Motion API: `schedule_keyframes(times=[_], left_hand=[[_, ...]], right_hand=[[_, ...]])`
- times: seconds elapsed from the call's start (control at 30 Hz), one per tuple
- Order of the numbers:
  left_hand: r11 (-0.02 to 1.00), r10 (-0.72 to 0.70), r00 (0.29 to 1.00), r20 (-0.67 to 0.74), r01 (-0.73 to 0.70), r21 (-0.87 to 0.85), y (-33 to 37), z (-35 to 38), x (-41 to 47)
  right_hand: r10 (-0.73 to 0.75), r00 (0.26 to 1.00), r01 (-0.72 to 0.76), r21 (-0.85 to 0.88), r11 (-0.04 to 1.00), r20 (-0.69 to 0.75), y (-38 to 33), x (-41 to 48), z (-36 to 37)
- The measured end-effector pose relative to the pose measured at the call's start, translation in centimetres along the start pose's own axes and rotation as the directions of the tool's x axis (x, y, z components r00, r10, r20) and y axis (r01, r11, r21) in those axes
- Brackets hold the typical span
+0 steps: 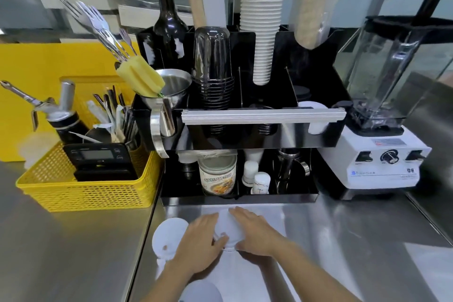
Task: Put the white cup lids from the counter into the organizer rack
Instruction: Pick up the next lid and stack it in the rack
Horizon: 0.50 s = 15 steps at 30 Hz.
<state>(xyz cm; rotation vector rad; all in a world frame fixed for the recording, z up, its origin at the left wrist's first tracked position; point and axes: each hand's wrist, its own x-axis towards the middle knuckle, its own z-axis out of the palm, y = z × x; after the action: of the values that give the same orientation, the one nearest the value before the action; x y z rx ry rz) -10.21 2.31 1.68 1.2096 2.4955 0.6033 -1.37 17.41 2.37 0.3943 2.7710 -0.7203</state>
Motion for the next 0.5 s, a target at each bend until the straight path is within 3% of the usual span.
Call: schedule_keyframes(times=[0.23, 0.5], left_hand=[[1.000, 0.022, 0.996, 0.082, -0.023, 0.018, -0.1, 0.4, 0.3], [0.974, -0.050, 0.998, 0.028, 0.054, -0.218, -0.1, 0.7, 0.1]], right_hand=[[0.024, 0.999, -0.026, -0.101, 0.995, -0.027, -0.4, -0.6, -0.5], [0.038, 0.998, -0.031, 0.139, 0.990, -0.054, 0.7, -0.4, 0.4]])
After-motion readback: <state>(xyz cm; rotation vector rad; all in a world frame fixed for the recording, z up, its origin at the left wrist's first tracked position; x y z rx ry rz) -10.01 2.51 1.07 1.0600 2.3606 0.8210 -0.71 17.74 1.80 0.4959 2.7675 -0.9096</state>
